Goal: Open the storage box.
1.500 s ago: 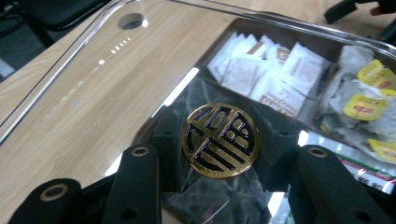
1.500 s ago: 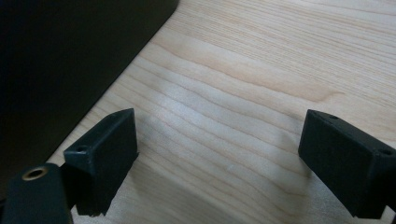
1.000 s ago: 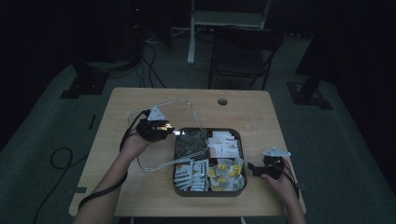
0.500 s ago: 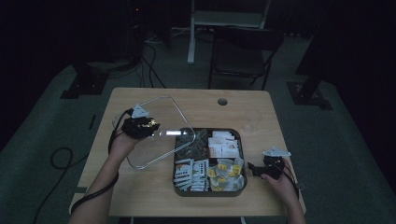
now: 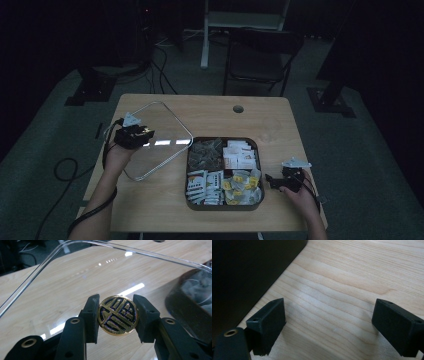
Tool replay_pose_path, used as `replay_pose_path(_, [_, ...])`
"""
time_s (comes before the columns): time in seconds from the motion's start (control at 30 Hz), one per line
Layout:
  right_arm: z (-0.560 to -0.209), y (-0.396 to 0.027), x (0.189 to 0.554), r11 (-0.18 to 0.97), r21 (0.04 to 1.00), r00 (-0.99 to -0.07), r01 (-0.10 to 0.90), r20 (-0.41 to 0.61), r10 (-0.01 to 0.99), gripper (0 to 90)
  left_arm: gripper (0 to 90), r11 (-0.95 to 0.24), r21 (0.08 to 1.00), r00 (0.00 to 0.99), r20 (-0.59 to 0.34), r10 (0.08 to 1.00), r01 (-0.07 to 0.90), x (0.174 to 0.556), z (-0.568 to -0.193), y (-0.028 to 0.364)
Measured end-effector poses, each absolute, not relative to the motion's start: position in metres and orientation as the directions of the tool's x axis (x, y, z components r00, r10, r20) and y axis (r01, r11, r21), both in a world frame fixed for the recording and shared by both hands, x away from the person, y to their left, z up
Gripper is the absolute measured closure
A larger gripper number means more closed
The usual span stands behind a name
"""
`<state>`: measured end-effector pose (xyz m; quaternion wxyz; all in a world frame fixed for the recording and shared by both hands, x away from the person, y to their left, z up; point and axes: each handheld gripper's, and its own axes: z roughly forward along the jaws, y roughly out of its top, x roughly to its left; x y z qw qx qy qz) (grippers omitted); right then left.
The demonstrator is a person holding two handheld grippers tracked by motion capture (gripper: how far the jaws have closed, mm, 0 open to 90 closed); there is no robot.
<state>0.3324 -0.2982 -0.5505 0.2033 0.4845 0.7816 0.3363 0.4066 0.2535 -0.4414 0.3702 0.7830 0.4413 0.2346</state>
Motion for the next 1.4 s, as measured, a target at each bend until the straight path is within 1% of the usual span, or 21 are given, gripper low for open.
replay_pose_path(0.4, [-0.55, -0.298, 0.332, 0.304, 0.723, -0.448, 0.621, 0.008, 0.894, 11.1, 59.9, -0.287, 0.783, 0.431, 0.027, 0.902, 0.552, 0.408, -0.467, 0.27])
replay_pose_path(0.53, [-0.55, -0.298, 0.332, 0.304, 0.723, -0.448, 0.621, 0.008, 0.894, 11.1, 59.9, -0.267, 0.781, 0.388, 0.034, 0.921, 0.565, 0.411, -0.482, 0.271])
replay_pose_path(0.77, [-0.55, -0.298, 0.332, 0.304, 0.723, -0.448, 0.62, 0.008, 0.894, 11.1, 59.8, -0.209, 0.775, 0.316, 0.013, 0.949, 0.596, 0.417, -0.505, 0.271])
replay_pose_path(0.93, [-0.55, -0.298, 0.332, 0.304, 0.723, -0.448, 0.621, 0.008, 0.894, 11.1, 59.8, -0.209, 0.773, 0.305, 0.021, 0.952, 0.599, 0.42, -0.514, 0.265])
replay_pose_path(1.1, [-0.55, -0.298, 0.332, 0.304, 0.723, -0.448, 0.621, 0.008, 0.894, 11.1, 59.9, -0.18, 0.772, 0.288, -0.005, 0.958, 0.61, 0.427, -0.52, 0.257])
replay_pose_path(1.4, [-0.55, -0.298, 0.332, 0.304, 0.723, -0.448, 0.621, 0.008, 0.894, 11.1, 59.8, -0.176, 0.763, 0.284, -0.011, 0.959, 0.622, 0.435, -0.527, 0.248])
